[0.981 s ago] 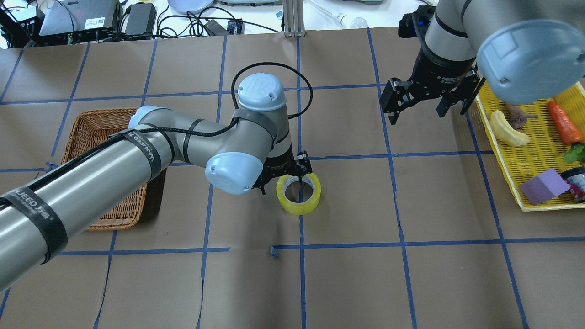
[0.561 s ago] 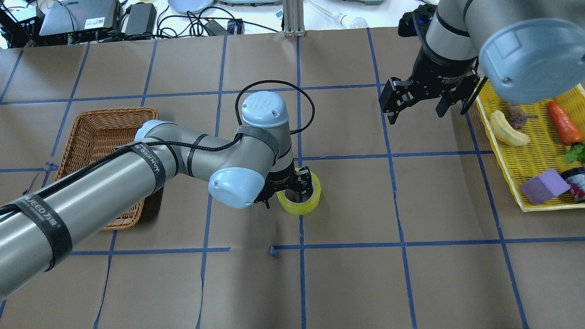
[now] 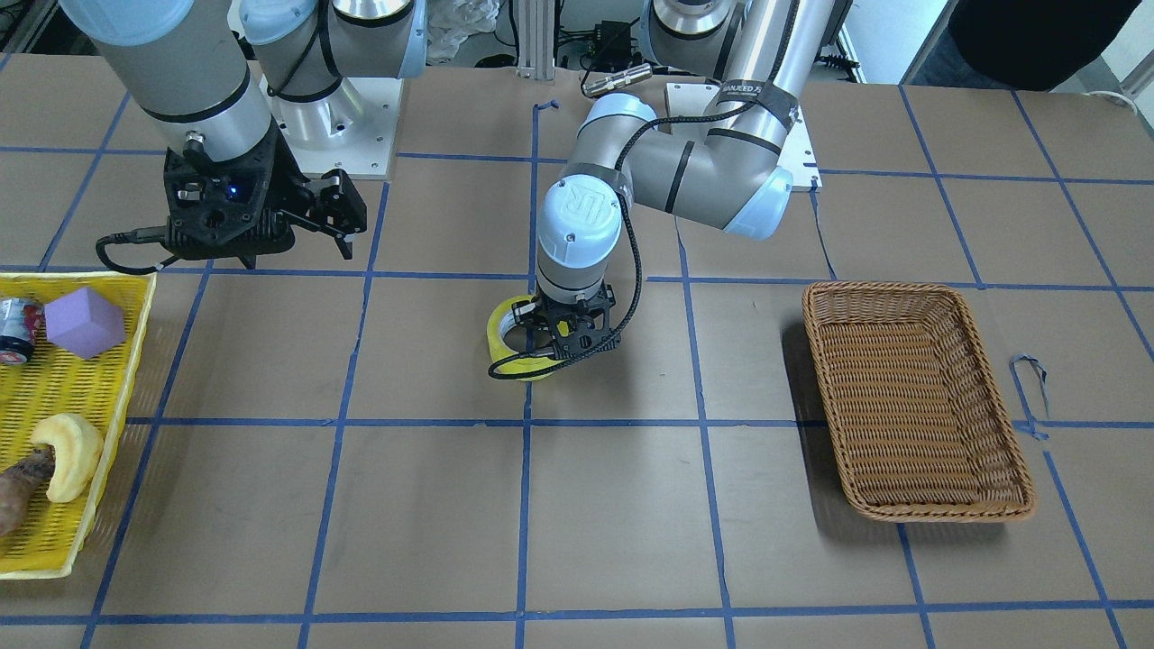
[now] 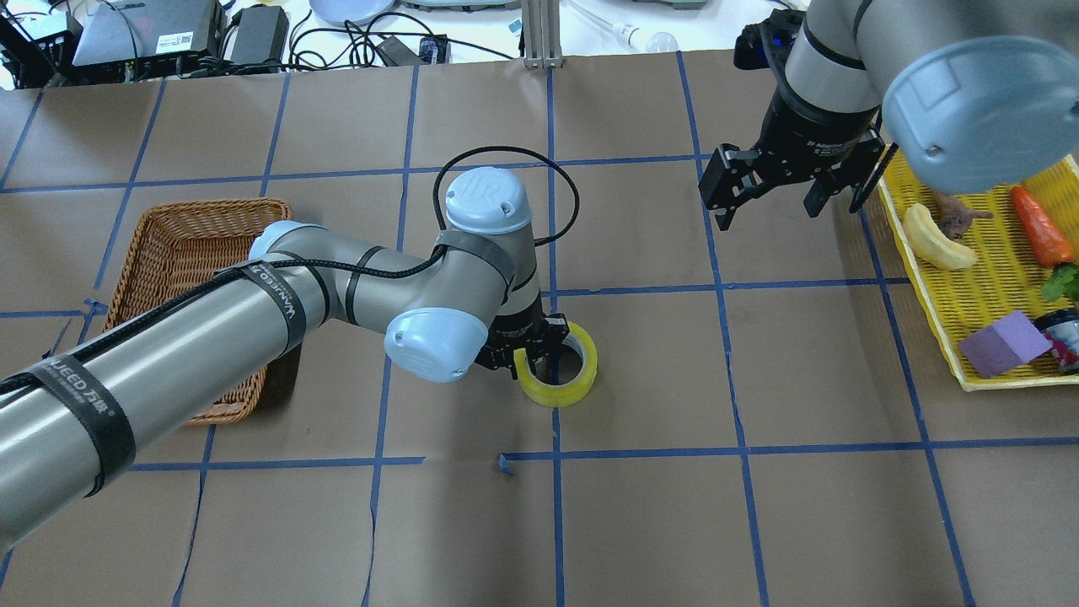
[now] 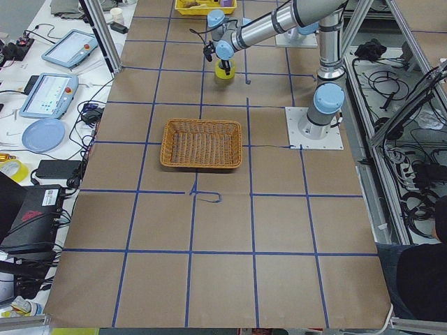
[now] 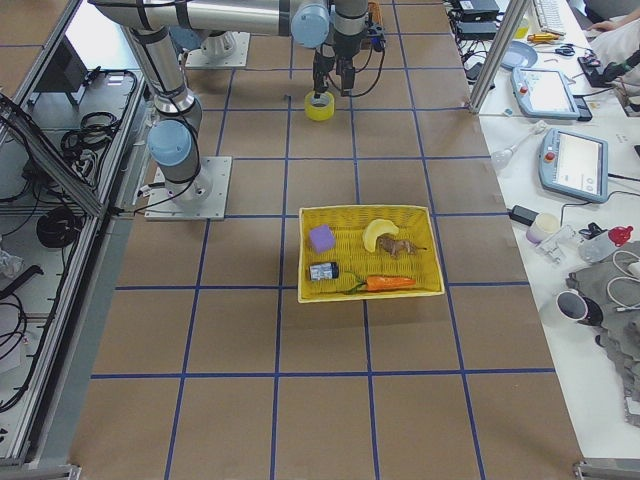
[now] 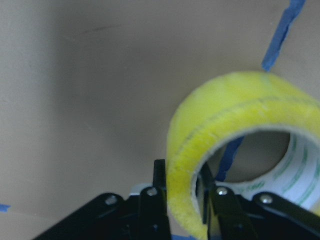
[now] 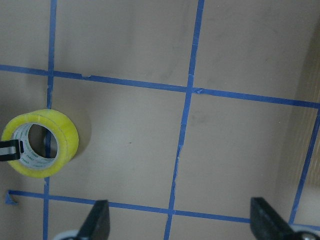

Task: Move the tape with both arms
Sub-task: 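Grasp the tape roll rim with the left gripper and lift it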

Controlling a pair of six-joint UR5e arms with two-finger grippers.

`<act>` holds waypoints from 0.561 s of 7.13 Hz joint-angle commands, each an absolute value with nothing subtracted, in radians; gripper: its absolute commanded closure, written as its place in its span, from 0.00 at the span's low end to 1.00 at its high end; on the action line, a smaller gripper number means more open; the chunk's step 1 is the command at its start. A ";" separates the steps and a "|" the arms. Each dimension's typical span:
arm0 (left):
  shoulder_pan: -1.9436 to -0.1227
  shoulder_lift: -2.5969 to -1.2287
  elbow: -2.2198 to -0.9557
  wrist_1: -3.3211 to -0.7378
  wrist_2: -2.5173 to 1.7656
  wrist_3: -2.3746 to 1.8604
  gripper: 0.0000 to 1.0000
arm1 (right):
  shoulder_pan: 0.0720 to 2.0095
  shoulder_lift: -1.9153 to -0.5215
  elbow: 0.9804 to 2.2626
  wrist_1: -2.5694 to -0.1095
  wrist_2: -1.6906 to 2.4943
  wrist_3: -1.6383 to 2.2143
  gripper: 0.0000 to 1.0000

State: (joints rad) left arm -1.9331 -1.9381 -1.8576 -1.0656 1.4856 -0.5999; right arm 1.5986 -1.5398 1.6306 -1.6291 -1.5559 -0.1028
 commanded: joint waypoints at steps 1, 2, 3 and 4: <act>-1.852 -1.905 -1.759 -1.072 1.537 -0.548 1.00 | 1.598 -1.543 1.628 -1.624 -1.554 -0.103 0.00; -1.786 -1.898 -1.699 -1.107 1.540 -0.449 1.00 | 1.598 -1.545 1.628 -1.624 -1.552 -0.103 0.00; -1.722 -1.879 -1.663 -1.139 1.542 -0.282 1.00 | 1.597 -1.548 1.628 -1.614 -1.552 -0.104 0.00; -1.604 -1.867 -1.651 -1.187 1.542 -0.109 1.00 | 1.598 -1.554 1.628 -1.615 -1.551 -0.103 0.00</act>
State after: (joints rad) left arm -1.7213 -1.8831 -1.6795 -1.1374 1.5392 -0.3013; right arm 1.5977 -1.5481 1.6276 -1.6175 -1.5523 -0.1035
